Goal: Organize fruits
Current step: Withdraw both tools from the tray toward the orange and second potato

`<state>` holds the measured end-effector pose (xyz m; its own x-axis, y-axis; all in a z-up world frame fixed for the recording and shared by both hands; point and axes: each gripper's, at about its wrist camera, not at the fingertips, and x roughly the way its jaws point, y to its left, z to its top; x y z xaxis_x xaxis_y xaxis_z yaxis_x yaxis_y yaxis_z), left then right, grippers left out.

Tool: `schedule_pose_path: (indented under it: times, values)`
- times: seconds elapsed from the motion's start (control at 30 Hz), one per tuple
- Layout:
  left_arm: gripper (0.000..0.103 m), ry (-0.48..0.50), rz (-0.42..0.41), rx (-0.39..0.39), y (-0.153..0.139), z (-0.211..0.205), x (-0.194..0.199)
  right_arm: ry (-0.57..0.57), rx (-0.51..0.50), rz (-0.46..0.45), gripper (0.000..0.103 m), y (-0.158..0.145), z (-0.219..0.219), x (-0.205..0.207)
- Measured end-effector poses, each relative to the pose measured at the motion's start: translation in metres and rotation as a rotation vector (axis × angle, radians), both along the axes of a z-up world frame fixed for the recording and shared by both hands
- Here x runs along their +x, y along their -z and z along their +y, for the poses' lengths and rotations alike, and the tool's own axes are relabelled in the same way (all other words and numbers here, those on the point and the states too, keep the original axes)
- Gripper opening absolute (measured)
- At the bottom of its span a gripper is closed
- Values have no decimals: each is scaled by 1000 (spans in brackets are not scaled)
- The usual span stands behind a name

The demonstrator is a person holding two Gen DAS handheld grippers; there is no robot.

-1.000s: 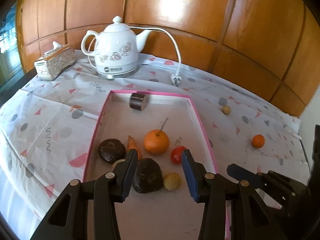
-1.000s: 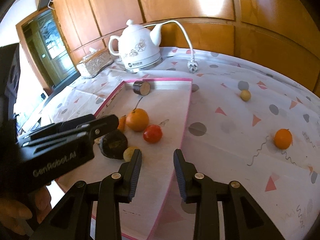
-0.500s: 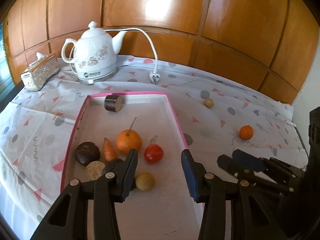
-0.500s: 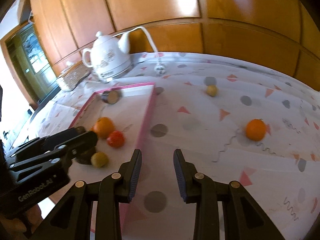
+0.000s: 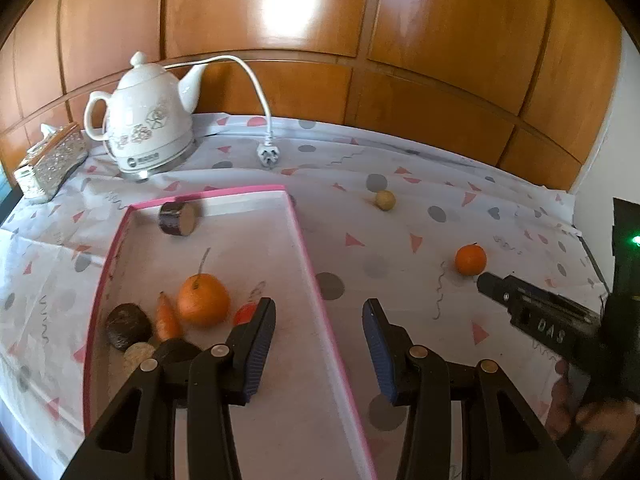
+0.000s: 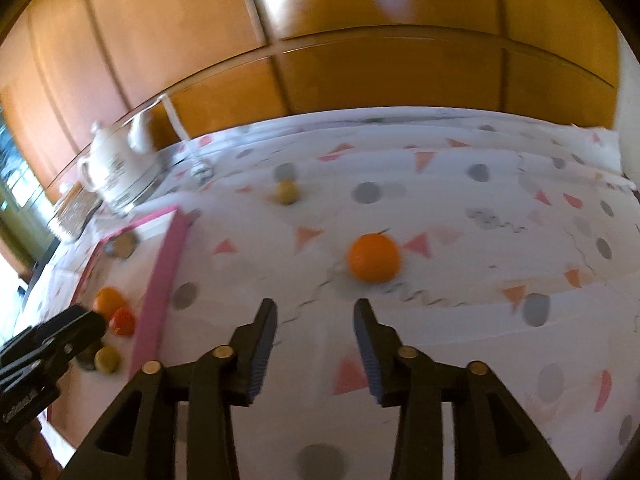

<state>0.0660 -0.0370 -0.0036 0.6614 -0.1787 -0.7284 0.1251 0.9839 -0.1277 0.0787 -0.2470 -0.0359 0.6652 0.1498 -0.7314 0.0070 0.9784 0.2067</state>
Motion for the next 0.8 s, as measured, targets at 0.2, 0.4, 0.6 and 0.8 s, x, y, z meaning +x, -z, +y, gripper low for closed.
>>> schedule_pose_path:
  times: [0.2,0.4,0.6,0.8]
  values:
    - [46,24,11,-9,0,-13,12,64,6,4,53,4,-28,17]
    - [46,51,34,-20,1,-30,29,57,16,30,53,13,-34,41]
    - [46,61,63,-38,4,-47,59,24,1,68,42,27,-26,59]
    - [42,84,99,-44,18,-69,102,-2,-30,49,38,28,-24,60]
